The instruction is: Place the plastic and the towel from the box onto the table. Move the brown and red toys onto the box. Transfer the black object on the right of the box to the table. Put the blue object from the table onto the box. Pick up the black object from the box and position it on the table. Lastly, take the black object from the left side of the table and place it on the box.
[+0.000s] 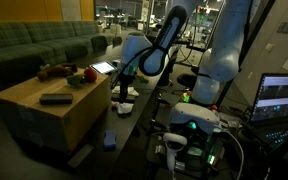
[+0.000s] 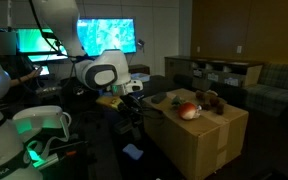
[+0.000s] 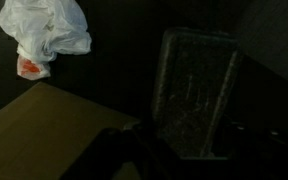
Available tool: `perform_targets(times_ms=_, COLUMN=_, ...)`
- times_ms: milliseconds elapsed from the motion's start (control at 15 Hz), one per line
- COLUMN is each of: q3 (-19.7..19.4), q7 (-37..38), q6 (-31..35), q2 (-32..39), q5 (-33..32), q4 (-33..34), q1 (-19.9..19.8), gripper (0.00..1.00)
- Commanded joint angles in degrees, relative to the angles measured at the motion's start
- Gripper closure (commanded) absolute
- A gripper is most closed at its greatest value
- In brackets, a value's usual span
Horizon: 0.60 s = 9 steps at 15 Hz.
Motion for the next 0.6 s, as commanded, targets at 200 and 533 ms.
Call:
perform_targets(times_ms=200, q3=-6.3, q7=20.3, q6=8.9, q2=9.9, q5=-13.6, q4=1.7, q1=5.8, gripper=0.67)
perform_targets(times_ms=533, q3=-12.1, q7=26.7, q6=12.9, q2=19.9, q5=-14.1, q4=5.6, q1=13.7, gripper=0.67)
